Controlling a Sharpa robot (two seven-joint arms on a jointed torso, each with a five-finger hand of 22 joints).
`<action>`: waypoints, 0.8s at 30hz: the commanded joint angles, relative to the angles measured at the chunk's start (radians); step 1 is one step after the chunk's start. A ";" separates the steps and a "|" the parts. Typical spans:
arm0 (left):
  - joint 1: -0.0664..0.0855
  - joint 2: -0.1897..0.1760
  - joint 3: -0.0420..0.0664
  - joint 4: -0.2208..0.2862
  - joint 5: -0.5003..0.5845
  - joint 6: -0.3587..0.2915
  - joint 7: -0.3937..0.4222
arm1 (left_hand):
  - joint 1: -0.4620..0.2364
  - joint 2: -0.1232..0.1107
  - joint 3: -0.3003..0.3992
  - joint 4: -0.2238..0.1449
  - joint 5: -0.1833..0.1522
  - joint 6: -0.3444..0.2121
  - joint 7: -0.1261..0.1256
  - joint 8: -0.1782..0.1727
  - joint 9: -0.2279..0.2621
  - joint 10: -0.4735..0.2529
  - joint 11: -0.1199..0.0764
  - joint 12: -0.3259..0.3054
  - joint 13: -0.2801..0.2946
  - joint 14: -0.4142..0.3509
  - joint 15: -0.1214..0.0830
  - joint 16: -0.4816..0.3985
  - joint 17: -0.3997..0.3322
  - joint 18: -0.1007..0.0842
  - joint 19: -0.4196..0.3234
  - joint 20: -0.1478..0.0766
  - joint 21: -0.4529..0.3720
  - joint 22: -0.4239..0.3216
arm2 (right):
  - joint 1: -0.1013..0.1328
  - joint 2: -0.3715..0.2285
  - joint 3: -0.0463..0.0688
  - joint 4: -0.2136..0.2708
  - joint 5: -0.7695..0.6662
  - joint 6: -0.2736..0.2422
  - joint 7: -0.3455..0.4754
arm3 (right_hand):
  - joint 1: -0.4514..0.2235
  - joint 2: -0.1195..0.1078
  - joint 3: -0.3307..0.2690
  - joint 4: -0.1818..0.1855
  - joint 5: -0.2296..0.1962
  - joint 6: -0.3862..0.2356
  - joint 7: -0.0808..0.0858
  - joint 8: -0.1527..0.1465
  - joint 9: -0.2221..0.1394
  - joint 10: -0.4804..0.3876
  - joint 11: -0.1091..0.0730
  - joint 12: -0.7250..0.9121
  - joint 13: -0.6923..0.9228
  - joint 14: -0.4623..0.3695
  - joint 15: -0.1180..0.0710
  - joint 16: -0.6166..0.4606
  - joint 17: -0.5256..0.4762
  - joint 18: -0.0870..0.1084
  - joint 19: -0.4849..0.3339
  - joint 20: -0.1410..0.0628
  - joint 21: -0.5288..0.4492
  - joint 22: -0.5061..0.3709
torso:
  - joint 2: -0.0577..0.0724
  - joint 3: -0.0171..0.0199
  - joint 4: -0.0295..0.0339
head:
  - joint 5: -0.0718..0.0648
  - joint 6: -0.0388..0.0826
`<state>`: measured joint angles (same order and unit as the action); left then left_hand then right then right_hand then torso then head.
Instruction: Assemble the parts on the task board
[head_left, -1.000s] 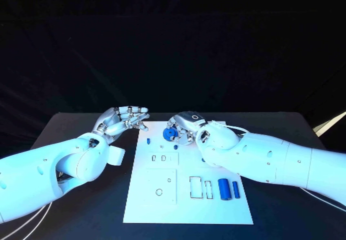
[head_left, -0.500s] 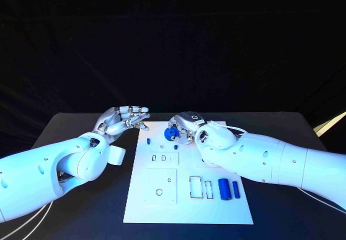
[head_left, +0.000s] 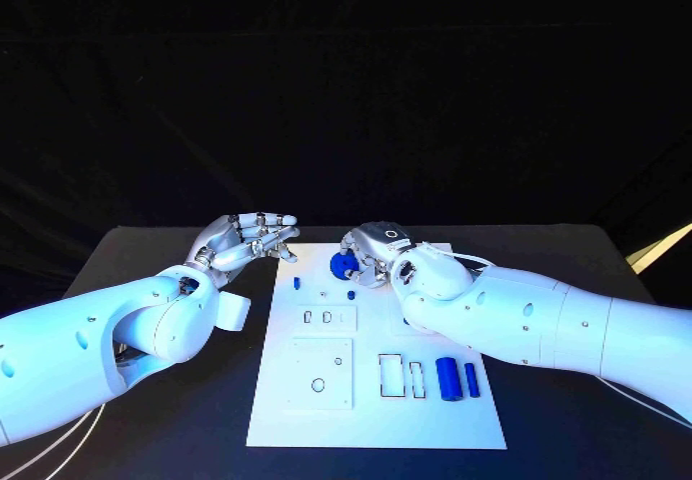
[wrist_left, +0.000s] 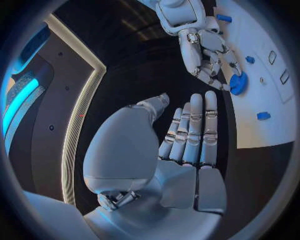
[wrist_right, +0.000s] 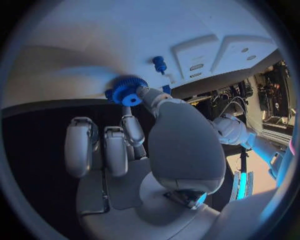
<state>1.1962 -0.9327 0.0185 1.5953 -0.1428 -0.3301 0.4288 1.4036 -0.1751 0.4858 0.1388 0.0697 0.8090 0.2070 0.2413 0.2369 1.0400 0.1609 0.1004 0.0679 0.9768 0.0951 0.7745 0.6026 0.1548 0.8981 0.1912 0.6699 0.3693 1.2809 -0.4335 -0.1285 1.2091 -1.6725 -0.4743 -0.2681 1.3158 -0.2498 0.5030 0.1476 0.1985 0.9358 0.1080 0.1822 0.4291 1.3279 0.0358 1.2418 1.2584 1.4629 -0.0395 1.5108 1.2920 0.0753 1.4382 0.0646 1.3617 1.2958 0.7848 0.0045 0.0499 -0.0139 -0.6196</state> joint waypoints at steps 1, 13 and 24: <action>0.001 0.001 0.001 0.002 0.000 0.002 0.001 | -0.019 0.009 0.025 -0.019 0.005 -0.009 0.021 -0.013 0.017 -0.006 0.004 -0.008 0.018 -0.012 0.000 0.016 0.011 0.023 -0.022 -0.003 0.015 0.019 | 0.001 0.004 0.001 -0.002 -0.003 -0.009 0.000 | -0.037 0.031 0.081 -0.006 0.007 0.034 0.006 0.064 0.065 0.022 -0.004 0.007 0.010 0.089 0.002 0.015 0.200 -0.025 0.025 0.003 0.020 0.104 | 0.000 -0.0002 0.0005 | -0.002 0.002; 0.001 -0.002 0.001 0.004 0.000 0.001 0.000 | -0.019 0.009 0.025 -0.019 0.005 -0.009 0.021 -0.013 0.017 -0.006 0.004 -0.008 0.018 -0.012 0.000 0.016 0.011 0.023 -0.022 -0.003 0.015 0.019 | -0.001 0.013 0.001 -0.012 0.029 0.016 0.027 | -0.117 -0.017 0.021 0.008 -0.048 -0.038 0.029 0.003 0.022 -0.031 0.018 -0.066 -0.045 0.091 0.022 0.021 0.211 -0.021 0.016 0.022 0.002 0.096 | 0.000 -0.0004 0.0001 | -0.001 0.000; 0.001 -0.006 0.001 0.006 0.000 -0.001 0.000 | -0.019 0.009 0.025 -0.019 0.005 -0.009 0.021 -0.013 0.017 -0.006 0.004 -0.008 0.018 -0.012 0.000 0.016 0.011 0.023 -0.022 -0.003 0.015 0.019 | -0.002 -0.016 0.000 0.008 0.051 0.018 0.032 | -0.127 -0.007 -0.003 0.020 -0.035 -0.031 0.028 0.002 0.015 -0.022 0.018 -0.054 -0.034 0.091 0.022 0.022 0.213 -0.022 0.019 0.023 0.005 0.101 | -0.001 0.0012 -0.0013 | 0.003 -0.001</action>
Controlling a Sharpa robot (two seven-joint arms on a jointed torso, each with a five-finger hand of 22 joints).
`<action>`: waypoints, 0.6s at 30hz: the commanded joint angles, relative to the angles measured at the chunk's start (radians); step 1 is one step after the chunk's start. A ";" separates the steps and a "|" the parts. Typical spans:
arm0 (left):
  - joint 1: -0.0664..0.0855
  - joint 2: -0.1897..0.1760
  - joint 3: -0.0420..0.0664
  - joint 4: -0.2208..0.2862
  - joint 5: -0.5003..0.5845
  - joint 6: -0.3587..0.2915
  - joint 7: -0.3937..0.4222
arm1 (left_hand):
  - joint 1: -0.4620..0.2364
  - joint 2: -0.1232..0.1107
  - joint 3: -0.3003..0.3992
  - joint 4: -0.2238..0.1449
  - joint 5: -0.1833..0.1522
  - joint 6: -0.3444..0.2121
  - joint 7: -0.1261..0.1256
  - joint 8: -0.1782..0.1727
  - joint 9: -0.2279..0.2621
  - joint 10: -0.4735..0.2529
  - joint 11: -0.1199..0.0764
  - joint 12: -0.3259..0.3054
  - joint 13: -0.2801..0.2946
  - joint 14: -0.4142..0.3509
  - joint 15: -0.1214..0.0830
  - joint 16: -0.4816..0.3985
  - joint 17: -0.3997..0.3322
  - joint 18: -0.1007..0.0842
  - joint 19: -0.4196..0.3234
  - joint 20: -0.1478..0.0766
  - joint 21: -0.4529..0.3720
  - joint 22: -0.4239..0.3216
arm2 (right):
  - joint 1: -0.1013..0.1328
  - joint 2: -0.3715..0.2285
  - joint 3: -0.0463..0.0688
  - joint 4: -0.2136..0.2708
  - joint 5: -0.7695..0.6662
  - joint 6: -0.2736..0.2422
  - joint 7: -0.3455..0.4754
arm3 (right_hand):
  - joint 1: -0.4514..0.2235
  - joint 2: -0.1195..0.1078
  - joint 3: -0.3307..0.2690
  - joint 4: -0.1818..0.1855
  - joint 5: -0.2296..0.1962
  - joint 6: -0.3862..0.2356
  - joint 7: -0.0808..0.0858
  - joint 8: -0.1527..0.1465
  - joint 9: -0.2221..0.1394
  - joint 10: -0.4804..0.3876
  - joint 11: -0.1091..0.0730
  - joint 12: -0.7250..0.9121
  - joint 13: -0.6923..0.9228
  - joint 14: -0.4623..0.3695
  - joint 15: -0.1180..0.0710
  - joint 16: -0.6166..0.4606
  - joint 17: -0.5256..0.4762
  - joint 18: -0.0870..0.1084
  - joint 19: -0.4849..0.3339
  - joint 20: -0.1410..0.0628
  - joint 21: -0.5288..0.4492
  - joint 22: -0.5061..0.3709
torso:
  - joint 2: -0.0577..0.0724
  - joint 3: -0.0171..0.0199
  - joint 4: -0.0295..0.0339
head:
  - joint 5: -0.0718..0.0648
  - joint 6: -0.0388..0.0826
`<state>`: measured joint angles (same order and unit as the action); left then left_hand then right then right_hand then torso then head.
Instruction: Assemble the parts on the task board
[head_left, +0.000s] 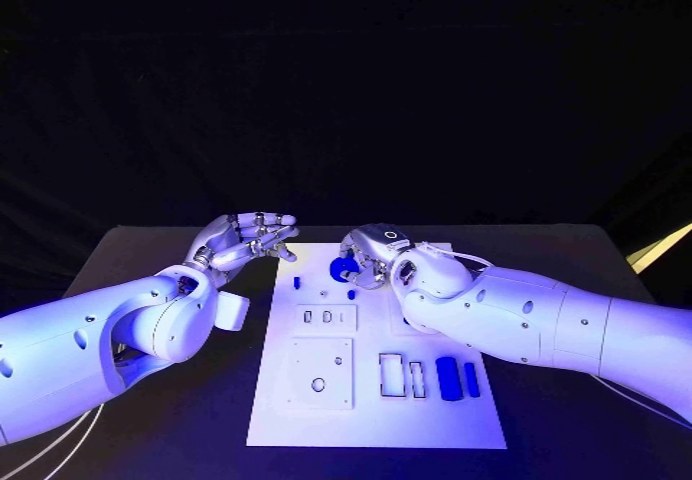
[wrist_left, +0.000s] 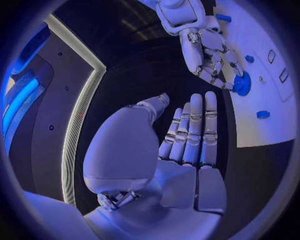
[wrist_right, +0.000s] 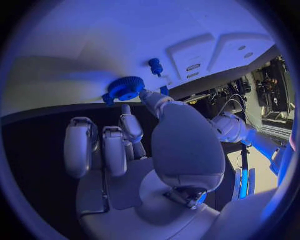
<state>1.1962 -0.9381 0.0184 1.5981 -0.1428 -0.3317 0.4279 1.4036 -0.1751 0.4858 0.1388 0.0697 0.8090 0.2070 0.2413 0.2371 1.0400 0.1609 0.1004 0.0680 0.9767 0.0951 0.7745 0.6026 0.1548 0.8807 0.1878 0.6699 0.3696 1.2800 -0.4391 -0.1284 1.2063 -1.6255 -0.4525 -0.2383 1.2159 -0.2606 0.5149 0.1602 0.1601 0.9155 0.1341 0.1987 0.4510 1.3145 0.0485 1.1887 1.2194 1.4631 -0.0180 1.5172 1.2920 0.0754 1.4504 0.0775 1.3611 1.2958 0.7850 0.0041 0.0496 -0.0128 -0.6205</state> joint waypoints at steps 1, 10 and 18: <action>0.001 -0.001 0.001 0.003 0.000 0.000 0.001 | -0.019 0.009 0.025 -0.019 0.005 -0.009 0.021 -0.013 0.017 -0.006 0.004 -0.008 0.018 -0.012 0.000 0.016 0.011 0.023 -0.005 0.000 0.015 0.019 | -0.001 -0.013 0.000 0.013 0.004 -0.006 0.003 | -0.027 0.004 -0.015 0.008 0.003 -0.010 0.002 -0.015 -0.007 -0.009 0.005 -0.001 0.005 0.091 0.000 0.016 0.213 -0.022 0.007 0.010 0.005 0.101 | -0.001 0.0016 -0.0010 | 0.002 0.000; 0.001 -0.010 0.001 0.004 0.000 0.000 0.001 | -0.019 0.009 0.025 -0.019 0.005 -0.009 0.021 -0.013 0.017 -0.006 0.004 -0.008 0.018 -0.012 0.000 0.016 0.011 0.023 -0.005 0.000 0.015 0.019 | 0.009 -0.155 0.005 0.136 0.127 -0.101 0.056 | -0.024 0.014 -0.020 0.011 0.036 -0.008 0.003 -0.018 -0.013 0.007 0.005 0.021 0.025 0.093 0.000 0.019 0.218 -0.024 0.012 0.010 0.013 0.109 | -0.004 0.0042 -0.0067 | 0.003 0.006; 0.001 -0.015 0.001 0.002 0.001 0.001 0.003 | -0.019 0.009 0.025 -0.019 0.005 -0.009 0.021 -0.013 0.017 -0.006 0.004 -0.008 0.018 -0.012 0.000 0.016 0.011 0.023 -0.005 0.000 0.015 0.019 | 0.053 -0.332 0.009 0.238 0.413 -0.048 0.194 | 0.024 0.028 0.002 -0.020 0.041 -0.009 0.012 -0.027 -0.024 -0.006 0.012 0.009 0.018 0.091 0.005 0.015 0.212 -0.019 0.000 0.013 -0.010 0.093 | -0.012 0.0105 -0.0220 | 0.003 0.012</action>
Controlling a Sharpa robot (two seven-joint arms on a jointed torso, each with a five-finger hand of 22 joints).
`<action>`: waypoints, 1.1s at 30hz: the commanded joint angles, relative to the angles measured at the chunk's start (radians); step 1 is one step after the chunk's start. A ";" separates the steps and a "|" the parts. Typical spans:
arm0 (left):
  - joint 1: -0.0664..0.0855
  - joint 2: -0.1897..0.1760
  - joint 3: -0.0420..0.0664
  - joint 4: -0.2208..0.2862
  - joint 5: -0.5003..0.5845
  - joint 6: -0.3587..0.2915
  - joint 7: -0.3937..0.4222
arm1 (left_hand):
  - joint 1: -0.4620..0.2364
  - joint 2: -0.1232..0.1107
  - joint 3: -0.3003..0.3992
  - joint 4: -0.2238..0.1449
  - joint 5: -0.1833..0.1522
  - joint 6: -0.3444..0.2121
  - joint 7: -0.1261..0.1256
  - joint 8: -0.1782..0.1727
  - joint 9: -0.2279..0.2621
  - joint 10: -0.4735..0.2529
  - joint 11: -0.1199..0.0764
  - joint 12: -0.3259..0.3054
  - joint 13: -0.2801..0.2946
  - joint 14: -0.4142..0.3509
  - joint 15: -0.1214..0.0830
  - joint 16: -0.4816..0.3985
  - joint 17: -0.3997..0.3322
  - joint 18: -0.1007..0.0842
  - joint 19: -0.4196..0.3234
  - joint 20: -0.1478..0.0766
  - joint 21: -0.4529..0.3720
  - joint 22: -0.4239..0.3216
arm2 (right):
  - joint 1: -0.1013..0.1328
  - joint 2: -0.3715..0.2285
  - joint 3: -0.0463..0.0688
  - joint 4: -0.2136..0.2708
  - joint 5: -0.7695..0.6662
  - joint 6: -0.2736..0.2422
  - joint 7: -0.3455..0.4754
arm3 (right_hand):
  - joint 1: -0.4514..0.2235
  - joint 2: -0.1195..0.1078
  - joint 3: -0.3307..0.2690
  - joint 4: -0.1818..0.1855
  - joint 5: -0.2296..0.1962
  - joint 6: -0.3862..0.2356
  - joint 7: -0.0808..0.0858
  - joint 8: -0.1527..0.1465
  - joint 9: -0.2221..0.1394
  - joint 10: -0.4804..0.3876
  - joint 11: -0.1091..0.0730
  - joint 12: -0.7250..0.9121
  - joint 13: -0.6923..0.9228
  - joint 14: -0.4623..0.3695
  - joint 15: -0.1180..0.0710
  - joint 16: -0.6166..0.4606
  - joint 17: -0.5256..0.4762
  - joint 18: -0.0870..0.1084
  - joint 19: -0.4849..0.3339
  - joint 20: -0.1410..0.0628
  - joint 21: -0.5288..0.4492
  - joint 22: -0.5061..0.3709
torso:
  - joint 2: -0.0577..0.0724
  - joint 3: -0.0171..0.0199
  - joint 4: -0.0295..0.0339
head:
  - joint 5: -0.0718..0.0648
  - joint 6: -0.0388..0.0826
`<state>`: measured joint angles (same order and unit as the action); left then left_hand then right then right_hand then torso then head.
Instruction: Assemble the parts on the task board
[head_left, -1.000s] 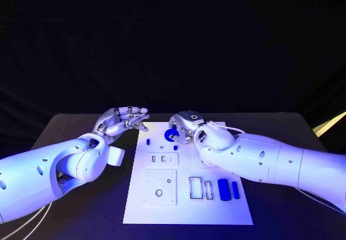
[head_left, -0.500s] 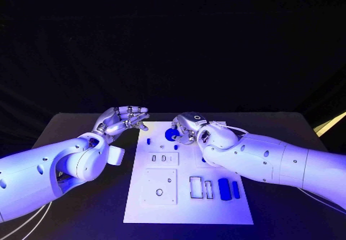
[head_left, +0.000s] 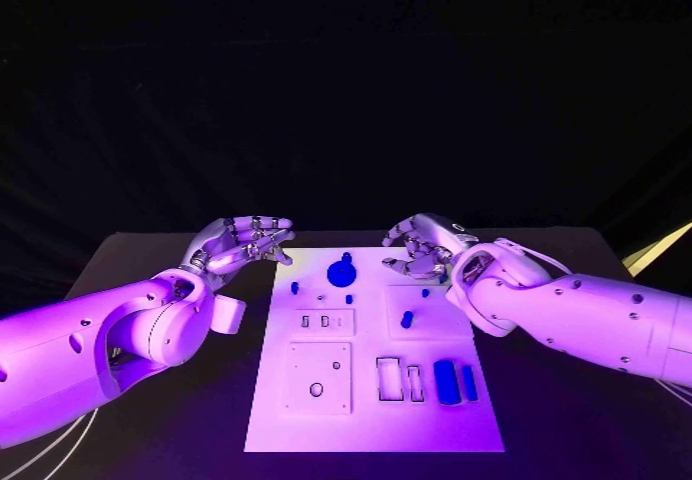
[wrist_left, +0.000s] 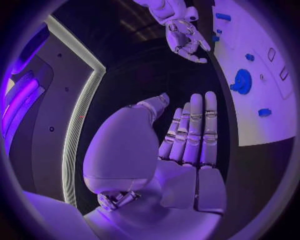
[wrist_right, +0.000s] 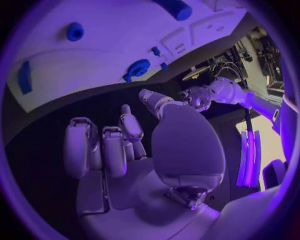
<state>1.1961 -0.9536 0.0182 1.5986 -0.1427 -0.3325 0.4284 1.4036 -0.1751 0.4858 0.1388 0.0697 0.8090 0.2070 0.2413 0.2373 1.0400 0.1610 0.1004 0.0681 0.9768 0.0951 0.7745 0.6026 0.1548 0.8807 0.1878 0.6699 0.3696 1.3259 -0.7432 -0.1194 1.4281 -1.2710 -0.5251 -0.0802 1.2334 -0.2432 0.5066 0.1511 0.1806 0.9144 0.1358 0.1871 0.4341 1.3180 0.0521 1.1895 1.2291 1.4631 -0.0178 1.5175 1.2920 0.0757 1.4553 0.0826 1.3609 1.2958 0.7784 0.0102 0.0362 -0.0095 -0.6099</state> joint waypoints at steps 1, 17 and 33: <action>0.001 0.000 0.001 0.001 0.001 0.002 0.003 | -0.019 0.009 0.025 -0.019 0.005 -0.009 0.021 -0.013 0.017 -0.006 0.004 -0.008 0.018 -0.012 0.000 0.016 0.011 0.023 -0.005 0.000 0.015 0.019 | 0.009 -0.040 0.000 0.019 0.072 0.030 0.045 | 0.015 0.013 0.014 -0.017 0.020 -0.009 0.012 -0.017 -0.009 -0.011 0.009 0.006 0.007 0.091 0.006 0.016 0.215 -0.020 -0.005 0.009 -0.009 0.094 | -0.005 0.0053 -0.0096 | -0.003 0.001; 0.000 0.009 0.000 -0.008 0.004 0.013 0.005 | -0.020 0.009 0.025 -0.020 0.005 -0.009 0.021 -0.013 0.018 -0.007 0.004 -0.007 0.018 -0.014 0.000 0.018 0.010 0.023 -0.009 0.001 0.020 0.022 | 0.007 -0.163 -0.004 -0.085 0.176 0.137 0.133 | 0.055 0.001 0.030 -0.058 0.006 -0.024 0.019 -0.034 -0.026 -0.035 0.016 -0.019 -0.010 0.092 0.012 0.018 0.218 -0.016 -0.014 0.015 -0.027 0.085 | -0.012 0.0161 -0.0147 | -0.028 -0.011; 0.000 0.012 0.000 -0.018 0.005 0.016 0.006 | -0.020 0.009 0.025 -0.020 0.005 -0.009 0.021 -0.013 0.018 -0.007 0.004 -0.007 0.018 -0.014 0.000 0.018 0.010 0.023 -0.009 0.001 0.020 0.022 | -0.029 -0.152 -0.006 -0.128 0.197 0.192 0.151 | 0.052 -0.018 -0.009 -0.061 0.009 -0.058 0.028 -0.056 -0.040 -0.057 0.025 -0.037 -0.023 0.089 0.020 0.014 0.213 -0.013 -0.024 0.022 -0.044 0.075 | -0.011 0.0133 -0.0144 | -0.035 -0.018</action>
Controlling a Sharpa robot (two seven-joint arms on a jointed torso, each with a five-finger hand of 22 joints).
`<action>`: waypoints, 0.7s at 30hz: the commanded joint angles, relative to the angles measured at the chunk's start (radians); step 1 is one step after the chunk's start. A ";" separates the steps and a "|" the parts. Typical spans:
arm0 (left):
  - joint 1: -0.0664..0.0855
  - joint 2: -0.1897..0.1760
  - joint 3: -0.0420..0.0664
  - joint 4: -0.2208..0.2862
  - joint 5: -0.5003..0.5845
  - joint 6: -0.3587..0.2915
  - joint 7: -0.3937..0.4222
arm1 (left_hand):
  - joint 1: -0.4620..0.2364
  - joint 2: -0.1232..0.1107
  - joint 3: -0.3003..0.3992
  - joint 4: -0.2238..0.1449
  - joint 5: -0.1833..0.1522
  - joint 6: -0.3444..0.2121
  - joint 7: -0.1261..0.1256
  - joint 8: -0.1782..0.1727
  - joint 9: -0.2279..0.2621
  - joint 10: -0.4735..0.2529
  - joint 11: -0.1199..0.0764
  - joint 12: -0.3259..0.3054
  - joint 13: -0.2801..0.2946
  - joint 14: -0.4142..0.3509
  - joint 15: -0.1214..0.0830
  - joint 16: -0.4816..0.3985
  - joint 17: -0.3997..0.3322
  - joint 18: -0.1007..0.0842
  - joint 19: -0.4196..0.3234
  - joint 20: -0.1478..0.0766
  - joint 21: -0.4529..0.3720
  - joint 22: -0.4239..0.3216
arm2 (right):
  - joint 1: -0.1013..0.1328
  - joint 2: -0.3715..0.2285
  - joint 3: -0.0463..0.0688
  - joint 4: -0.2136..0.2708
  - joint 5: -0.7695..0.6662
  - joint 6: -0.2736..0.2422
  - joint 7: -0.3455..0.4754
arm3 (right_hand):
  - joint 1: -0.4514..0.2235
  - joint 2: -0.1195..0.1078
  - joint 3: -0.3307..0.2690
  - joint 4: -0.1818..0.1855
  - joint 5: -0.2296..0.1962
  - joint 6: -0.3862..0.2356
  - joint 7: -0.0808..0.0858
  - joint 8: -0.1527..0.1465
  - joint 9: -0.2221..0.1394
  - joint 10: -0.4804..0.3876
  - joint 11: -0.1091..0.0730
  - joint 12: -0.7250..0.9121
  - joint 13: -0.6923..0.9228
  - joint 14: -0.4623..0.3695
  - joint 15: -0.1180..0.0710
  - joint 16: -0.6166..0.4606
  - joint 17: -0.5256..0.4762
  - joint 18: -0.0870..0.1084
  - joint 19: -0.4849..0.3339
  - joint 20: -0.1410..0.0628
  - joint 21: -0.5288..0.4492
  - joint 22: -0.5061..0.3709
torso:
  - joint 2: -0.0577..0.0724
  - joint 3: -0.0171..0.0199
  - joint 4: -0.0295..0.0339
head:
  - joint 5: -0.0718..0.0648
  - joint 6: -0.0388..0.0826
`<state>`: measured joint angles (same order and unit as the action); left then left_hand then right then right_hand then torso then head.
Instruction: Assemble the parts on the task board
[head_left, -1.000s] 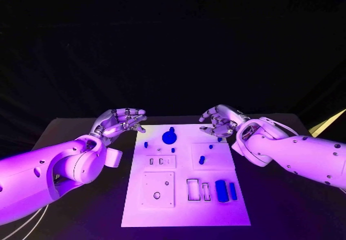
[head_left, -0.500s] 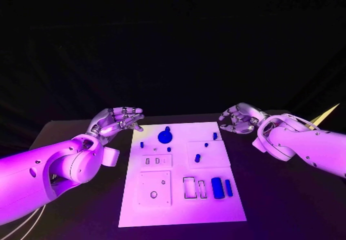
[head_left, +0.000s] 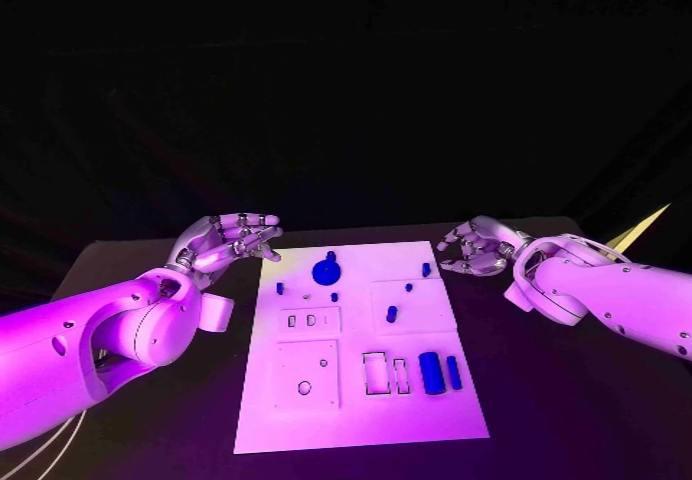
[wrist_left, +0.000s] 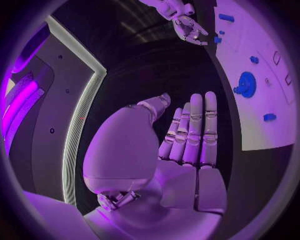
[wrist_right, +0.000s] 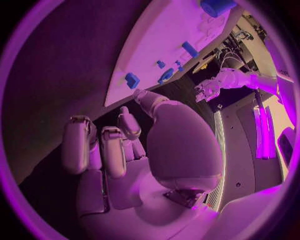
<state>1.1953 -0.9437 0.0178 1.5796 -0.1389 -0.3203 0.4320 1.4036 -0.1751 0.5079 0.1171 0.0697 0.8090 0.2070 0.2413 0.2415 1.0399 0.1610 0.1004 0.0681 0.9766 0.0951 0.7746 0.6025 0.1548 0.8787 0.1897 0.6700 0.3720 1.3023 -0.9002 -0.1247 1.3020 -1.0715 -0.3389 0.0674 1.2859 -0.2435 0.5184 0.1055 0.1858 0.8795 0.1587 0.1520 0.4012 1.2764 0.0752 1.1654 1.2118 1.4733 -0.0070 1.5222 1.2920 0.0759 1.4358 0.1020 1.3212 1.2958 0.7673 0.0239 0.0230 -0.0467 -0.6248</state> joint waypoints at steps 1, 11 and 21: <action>0.001 0.003 0.001 0.001 0.001 0.004 0.003 | -0.020 0.009 0.003 0.002 0.005 -0.009 0.021 -0.013 0.014 -0.007 0.004 -0.007 0.018 -0.013 0.000 0.018 0.010 0.023 -0.007 -0.001 0.020 0.020 | -0.007 0.007 0.000 -0.003 -0.003 0.005 0.003 | 0.000 -0.017 -0.026 -0.015 0.003 -0.024 0.007 -0.021 -0.008 -0.015 0.003 -0.012 -0.005 0.079 0.010 0.010 0.213 -0.013 -0.004 0.004 -0.005 0.075 | 0.000 -0.0002 -0.0010 | 0.003 -0.003; 0.001 0.003 0.001 -0.001 0.001 0.004 0.002 | -0.020 0.009 0.003 0.002 0.005 -0.009 0.021 -0.013 0.014 -0.007 0.004 -0.007 0.018 -0.013 0.000 0.018 0.010 0.023 -0.007 -0.001 0.020 0.020 | -0.019 0.024 -0.001 -0.009 -0.008 0.012 0.000 | 0.001 -0.016 -0.035 -0.014 0.004 -0.026 0.008 -0.022 -0.009 -0.014 0.005 -0.009 -0.003 0.080 0.011 0.011 0.215 -0.013 -0.003 0.005 -0.003 0.077 | 0.000 -0.0012 0.0000 | 0.005 -0.009; 0.001 0.003 0.001 -0.002 0.001 0.004 0.002 | -0.020 0.009 0.003 0.002 0.005 -0.009 0.021 -0.013 0.014 -0.007 0.004 -0.007 0.018 -0.013 0.000 0.018 0.010 0.023 -0.007 -0.001 0.020 0.020 | -0.028 0.039 -0.002 -0.016 -0.025 0.020 -0.002 | 0.004 -0.013 -0.039 -0.014 0.005 -0.023 0.008 -0.021 -0.009 -0.011 0.005 -0.005 0.001 0.081 0.012 0.013 0.218 -0.014 -0.001 0.005 0.001 0.080 | 0.000 -0.0003 -0.0016 | 0.010 -0.012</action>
<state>1.1953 -0.9427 0.0178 1.5762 -0.1387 -0.3193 0.4320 1.4036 -0.1751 0.5079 0.1171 0.0697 0.8090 0.2070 0.2413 0.2416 1.0400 0.1610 0.1004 0.0682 0.9766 0.0951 0.7746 0.6025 0.1548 0.8786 0.1897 0.6700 0.3720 1.2759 -0.8635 -0.1265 1.2862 -1.0923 -0.3215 0.0650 1.2860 -0.2435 0.5144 0.1017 0.1858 0.8697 0.1617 0.1406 0.3974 1.2629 0.0786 1.1654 1.2119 1.4611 0.0051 1.5223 1.2920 0.0758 1.4358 0.1020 1.3212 1.2958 0.7672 0.0231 0.0216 -0.0379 -0.6360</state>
